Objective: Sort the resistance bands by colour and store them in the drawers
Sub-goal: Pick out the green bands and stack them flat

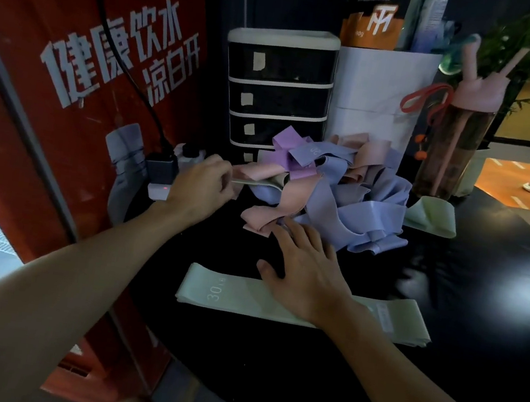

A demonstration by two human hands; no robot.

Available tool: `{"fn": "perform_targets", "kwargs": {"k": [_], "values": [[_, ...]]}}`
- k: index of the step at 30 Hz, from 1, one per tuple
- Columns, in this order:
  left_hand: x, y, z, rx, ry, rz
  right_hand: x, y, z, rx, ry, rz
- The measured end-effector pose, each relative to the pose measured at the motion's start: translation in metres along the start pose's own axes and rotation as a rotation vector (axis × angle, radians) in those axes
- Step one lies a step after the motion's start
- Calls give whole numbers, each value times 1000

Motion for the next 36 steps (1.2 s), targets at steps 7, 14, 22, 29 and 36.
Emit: {"fn": "perform_targets", "kwargs": {"k": [7,14,22,29,36], "values": [[-6,30,36,-67,-157,138,1,2,3,52,-7,-39],[-2,63,76,-223,-243,235,2,5,7,138,-76,-49],[1,111,96,-159,-271,303,10,27,13,474,-219,38],[-4,134,120,-191,-321,348,31,67,25,666,-267,142],[-6,124,149,-157,-395,142,48,111,6,823,-126,278]]}}
Point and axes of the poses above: each hand's wrist, its own x-axis towards the middle knuckle, its own y-axis out of the back of the hand, z = x × y, the point moved 2 cm from there along x, towards the middle knuckle, and after that the axes turned 15 degrees about -x, right-handed, at the moved point
